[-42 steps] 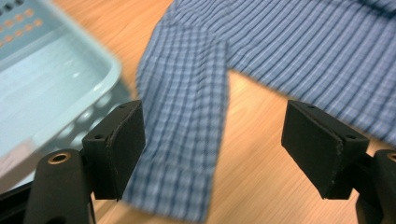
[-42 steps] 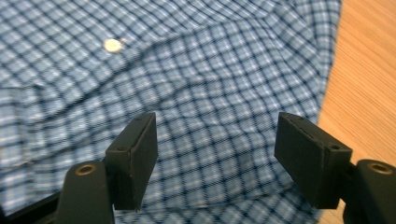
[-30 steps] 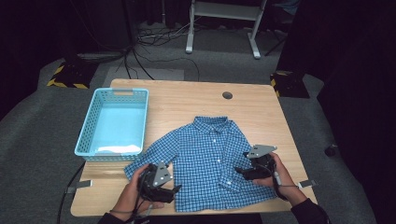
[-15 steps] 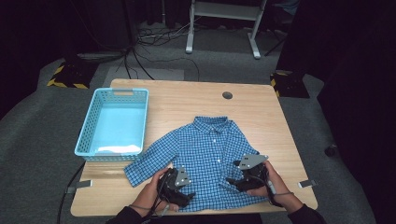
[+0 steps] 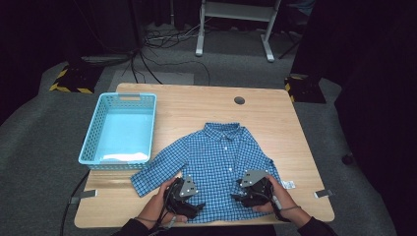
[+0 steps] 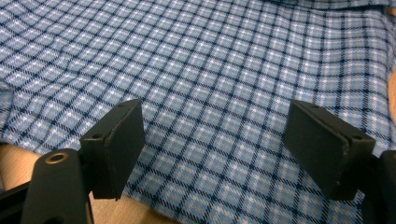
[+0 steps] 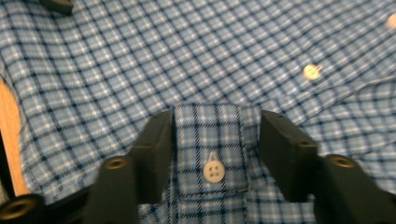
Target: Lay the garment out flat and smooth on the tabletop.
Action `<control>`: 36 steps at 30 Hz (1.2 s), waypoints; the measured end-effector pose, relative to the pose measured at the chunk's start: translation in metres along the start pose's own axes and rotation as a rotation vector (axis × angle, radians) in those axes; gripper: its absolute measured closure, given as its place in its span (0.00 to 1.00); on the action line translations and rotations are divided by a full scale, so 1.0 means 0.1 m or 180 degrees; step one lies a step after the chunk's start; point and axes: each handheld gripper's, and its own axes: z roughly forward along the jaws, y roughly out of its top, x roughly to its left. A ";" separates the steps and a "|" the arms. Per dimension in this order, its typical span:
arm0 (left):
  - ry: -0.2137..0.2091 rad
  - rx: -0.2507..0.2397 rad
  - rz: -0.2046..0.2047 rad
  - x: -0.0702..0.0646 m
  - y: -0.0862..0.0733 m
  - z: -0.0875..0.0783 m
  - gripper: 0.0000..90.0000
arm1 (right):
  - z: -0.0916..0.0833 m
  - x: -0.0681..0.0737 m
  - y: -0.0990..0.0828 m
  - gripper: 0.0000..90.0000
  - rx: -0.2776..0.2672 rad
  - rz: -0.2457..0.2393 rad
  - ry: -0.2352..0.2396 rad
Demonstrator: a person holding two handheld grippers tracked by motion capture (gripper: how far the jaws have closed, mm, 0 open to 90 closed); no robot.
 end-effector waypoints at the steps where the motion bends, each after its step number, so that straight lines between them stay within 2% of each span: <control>1: 0.0001 0.0001 -0.0001 0.00 0.00 0.00 0.23 | 0.01 -0.01 -0.01 0.57 0.0006 -0.0004 0.0023; 2: -0.0001 0.0001 0.0000 0.00 0.00 0.00 0.23 | 0.01 -0.01 -0.01 0.61 0.0003 0.0042 0.0034; 5: 0.0000 0.0002 -0.0001 0.00 0.00 0.00 0.22 | -0.01 0.00 0.00 0.72 0.0022 -0.0015 0.0002; 6: 0.0001 0.0001 -0.0002 0.00 0.00 0.00 0.23 | -0.02 0.00 0.00 0.77 0.0021 -0.0045 -0.0051; 10: 0.0000 0.0002 -0.0001 0.00 0.00 0.00 0.23 | -0.07 -0.02 0.01 0.84 -0.0025 -0.0032 -0.0105; 18: 0.0003 -0.0001 -0.0004 0.00 0.00 0.00 0.23 | -0.18 -0.09 0.01 0.85 -0.0207 0.0074 -0.0180; 20: 0.0002 0.0002 -0.0003 0.00 0.00 0.00 0.23 | -0.21 -0.11 0.00 0.85 -0.0274 0.0094 -0.0255; 25: 0.0005 -0.0005 -0.0002 0.00 0.00 0.00 0.23 | -0.33 -0.20 -0.01 0.85 -0.0368 0.0191 -0.0338; 31: 0.0022 -0.0017 -0.0012 -0.01 -0.01 0.00 0.23 | -0.44 -0.34 -0.06 0.86 -0.0434 0.0293 -0.0455; 36: 0.0020 -0.0017 -0.0011 -0.01 -0.01 0.00 0.23 | -0.48 -0.39 -0.08 0.86 -0.0465 0.0333 -0.0494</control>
